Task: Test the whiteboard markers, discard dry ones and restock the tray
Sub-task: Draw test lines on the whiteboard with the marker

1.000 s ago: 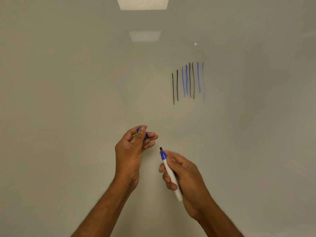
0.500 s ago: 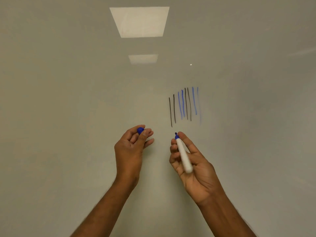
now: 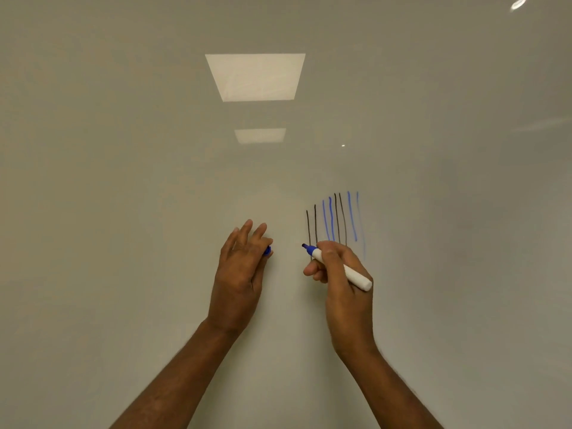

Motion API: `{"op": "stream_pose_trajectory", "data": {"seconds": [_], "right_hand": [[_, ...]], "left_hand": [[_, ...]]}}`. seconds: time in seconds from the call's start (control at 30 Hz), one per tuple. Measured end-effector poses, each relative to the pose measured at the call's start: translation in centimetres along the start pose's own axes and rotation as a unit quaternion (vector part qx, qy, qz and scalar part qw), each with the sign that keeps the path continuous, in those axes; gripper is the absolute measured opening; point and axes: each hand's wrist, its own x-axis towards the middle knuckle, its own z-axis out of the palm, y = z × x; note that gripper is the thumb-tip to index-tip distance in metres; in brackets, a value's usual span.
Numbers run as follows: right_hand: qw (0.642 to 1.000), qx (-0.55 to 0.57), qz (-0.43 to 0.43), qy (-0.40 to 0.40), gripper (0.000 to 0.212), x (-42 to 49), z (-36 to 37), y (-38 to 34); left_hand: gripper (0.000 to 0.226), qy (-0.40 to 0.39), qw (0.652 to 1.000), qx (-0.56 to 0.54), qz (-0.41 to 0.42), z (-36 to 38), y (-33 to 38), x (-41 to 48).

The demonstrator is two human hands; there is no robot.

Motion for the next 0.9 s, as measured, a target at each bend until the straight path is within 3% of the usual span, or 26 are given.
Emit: {"op": "stream_pose_trajectory", "data": {"seconds": [0.1,0.23,0.47,0.9], "right_hand": [[0.998,-0.041,-0.053,-0.005,0.004,0.9,0.2,0.3],[0.993,-0.081,-0.086,-0.017,0.023,1.8,0.4,1.3],[0.963,-0.183,-0.198,0.003,0.023,3.4,0.6,3.1],[0.947,-0.222,-0.231,0.003,0.031,4.4,0.8,5.1]], "left_hand": [[0.038,0.005,1.000,0.020,0.023,0.8,-0.9,0.2],[0.042,0.023,0.999,0.018,0.021,1.5,-1.2,0.5],[0.035,0.036,0.993,0.091,0.061,2.2,-2.2,0.5],[0.035,0.080,0.991,0.110,0.016,2.3,-2.3,0.8]]}}
